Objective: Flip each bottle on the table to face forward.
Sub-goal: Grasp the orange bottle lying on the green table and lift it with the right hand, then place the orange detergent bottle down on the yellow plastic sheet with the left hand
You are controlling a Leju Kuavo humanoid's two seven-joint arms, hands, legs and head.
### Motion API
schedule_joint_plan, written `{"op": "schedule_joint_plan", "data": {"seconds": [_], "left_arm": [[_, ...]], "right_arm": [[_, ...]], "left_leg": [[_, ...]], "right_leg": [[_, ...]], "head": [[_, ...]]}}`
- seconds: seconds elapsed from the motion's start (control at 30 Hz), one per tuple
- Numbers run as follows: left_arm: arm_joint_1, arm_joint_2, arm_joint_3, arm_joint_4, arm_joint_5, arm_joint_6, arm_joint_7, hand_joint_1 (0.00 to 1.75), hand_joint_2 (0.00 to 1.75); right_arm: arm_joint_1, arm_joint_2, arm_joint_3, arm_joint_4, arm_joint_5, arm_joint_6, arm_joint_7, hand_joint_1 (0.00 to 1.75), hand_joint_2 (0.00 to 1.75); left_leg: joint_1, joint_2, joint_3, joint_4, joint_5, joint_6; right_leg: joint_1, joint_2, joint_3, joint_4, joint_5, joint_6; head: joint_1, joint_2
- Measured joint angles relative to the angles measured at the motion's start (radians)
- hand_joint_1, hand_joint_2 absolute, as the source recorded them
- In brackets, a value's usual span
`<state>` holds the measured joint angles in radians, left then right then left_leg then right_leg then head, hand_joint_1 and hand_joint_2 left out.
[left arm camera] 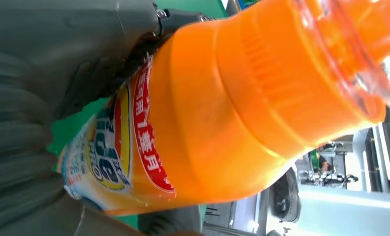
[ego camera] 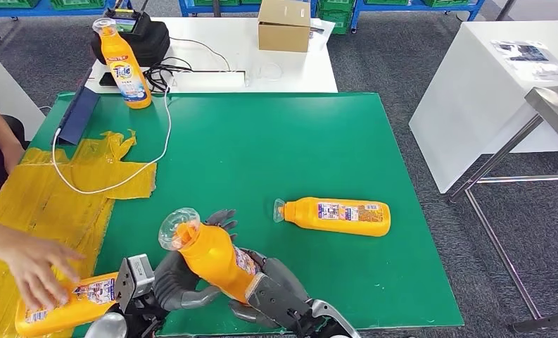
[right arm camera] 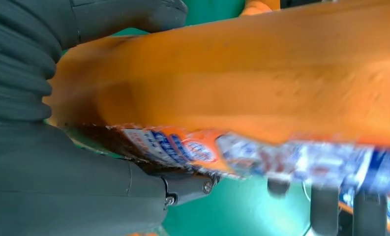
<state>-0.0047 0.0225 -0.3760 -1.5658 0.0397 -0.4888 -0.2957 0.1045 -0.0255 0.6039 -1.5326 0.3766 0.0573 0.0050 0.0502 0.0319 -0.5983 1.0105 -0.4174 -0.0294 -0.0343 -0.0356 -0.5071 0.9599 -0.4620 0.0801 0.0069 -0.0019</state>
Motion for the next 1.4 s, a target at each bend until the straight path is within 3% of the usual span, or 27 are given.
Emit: {"op": "schedule_joint_plan", "data": {"seconds": [0.3, 0.43, 1.07, 1.1, 1.2, 1.23, 1.4], "left_arm": [[-0.029, 0.001, -0.027, 0.010, -0.019, 0.006, 0.002, 0.00, 1.75], [-0.035, 0.001, -0.030, 0.016, -0.022, 0.008, 0.000, 1.75, 1.75], [-0.036, 0.002, -0.044, 0.023, -0.111, 0.056, -0.069, 1.75, 1.75], [-0.036, 0.002, -0.045, 0.023, -0.117, 0.060, -0.073, 1.75, 1.75], [-0.035, 0.002, -0.045, 0.022, -0.153, 0.089, -0.091, 1.75, 1.75], [-0.035, 0.002, -0.044, 0.022, -0.174, 0.107, -0.098, 1.75, 1.75], [-0.032, 0.012, 0.002, 0.022, -0.306, 0.222, -0.132, 1.75, 1.75]], "right_arm": [[-0.052, 0.002, 0.049, 0.073, 0.034, 0.039, -0.005, 1.75, 1.75], [-0.058, 0.005, 0.058, 0.090, 0.035, 0.046, -0.008, 1.75, 1.75], [-0.056, 0.003, 0.071, 0.102, 0.042, 0.016, -0.019, 1.75, 1.75], [-0.054, 0.002, 0.071, 0.099, 0.042, 0.007, -0.019, 1.42, 1.75], [-0.045, -0.004, 0.070, 0.078, 0.075, -0.037, -0.016, 0.11, 1.75], [-0.041, -0.007, 0.070, 0.066, 0.104, -0.058, -0.012, 0.00, 1.75], [-0.009, -0.043, 0.057, -0.044, 0.260, -0.132, 0.028, 0.00, 1.75]], "left_leg": [[0.000, 0.000, -0.001, 0.000, 0.001, 0.000], [0.000, 0.000, -0.001, 0.000, 0.001, 0.000], [0.000, 0.000, -0.001, 0.000, 0.001, 0.000], [0.000, 0.000, -0.001, 0.000, 0.001, 0.000], [0.000, 0.000, -0.001, 0.000, 0.001, 0.000], [0.000, 0.000, -0.001, 0.000, 0.001, 0.000], [0.000, 0.000, -0.001, 0.000, 0.001, 0.000]], "right_leg": [[0.000, 0.000, 0.002, 0.000, 0.001, 0.000], [0.000, -0.001, 0.002, 0.000, 0.001, 0.000], [0.000, -0.001, 0.001, 0.000, 0.000, 0.000], [0.000, -0.001, 0.001, 0.000, 0.000, 0.000], [0.000, -0.001, 0.001, 0.000, 0.000, 0.000], [0.000, -0.001, 0.002, 0.000, 0.000, 0.000], [0.000, -0.001, -0.001, 0.000, 0.000, 0.000]], "head": [[0.000, 0.000], [0.000, 0.000], [0.000, 0.000], [0.000, 0.000], [0.000, 0.000], [0.000, 0.000], [0.000, 0.000]]}}
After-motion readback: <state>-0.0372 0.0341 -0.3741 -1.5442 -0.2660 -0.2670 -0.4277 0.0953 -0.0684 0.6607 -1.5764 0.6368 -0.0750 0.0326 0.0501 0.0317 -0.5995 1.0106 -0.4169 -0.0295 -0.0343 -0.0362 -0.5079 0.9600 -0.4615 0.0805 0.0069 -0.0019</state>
